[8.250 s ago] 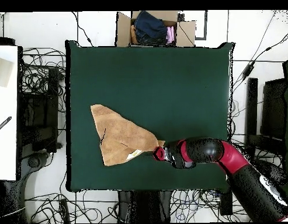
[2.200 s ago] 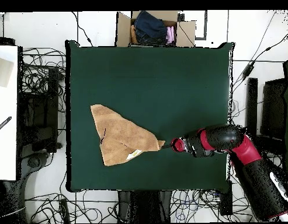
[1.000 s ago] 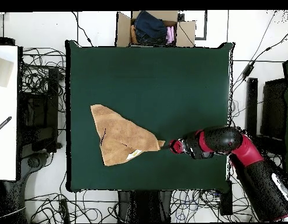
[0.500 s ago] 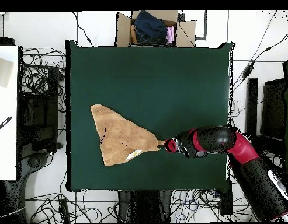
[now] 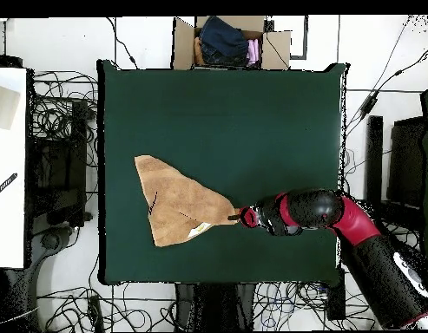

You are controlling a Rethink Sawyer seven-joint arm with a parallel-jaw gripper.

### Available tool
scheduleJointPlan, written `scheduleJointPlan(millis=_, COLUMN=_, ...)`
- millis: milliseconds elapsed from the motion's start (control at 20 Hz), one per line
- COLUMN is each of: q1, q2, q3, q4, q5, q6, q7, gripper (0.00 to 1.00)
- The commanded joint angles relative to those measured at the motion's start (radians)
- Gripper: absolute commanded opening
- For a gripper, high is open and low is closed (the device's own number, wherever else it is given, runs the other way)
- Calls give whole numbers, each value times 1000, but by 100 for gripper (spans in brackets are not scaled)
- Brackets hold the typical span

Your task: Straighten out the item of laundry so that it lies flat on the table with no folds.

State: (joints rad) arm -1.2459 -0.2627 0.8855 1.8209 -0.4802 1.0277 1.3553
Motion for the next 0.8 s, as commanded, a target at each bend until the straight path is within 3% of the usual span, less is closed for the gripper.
scheduleJointPlan(millis=50, q1=32, q2=5, q3=-32, q4=18, q5=-2, q6=-90, q7=8, gripper=100)
scheduleJointPlan(millis=800, q1=33, q2=17, q3=-53, q4=53, q5=-20, q6=-154, q7=23, gripper=100)
